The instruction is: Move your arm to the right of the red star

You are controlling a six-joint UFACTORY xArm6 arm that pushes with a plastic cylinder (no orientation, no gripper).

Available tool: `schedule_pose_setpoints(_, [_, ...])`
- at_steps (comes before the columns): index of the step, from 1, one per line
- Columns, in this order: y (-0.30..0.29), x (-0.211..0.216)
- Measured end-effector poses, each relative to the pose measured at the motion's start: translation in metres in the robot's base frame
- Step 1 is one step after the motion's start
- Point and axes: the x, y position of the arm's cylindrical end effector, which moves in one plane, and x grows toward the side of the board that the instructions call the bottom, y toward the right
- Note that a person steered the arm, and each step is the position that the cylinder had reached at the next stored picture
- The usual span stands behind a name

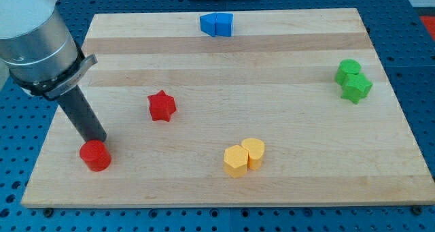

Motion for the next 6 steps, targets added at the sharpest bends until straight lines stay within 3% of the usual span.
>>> schedule_pose_setpoints(2, [0.017, -0.007])
schedule_pose_setpoints(6, [0.158, -0.031])
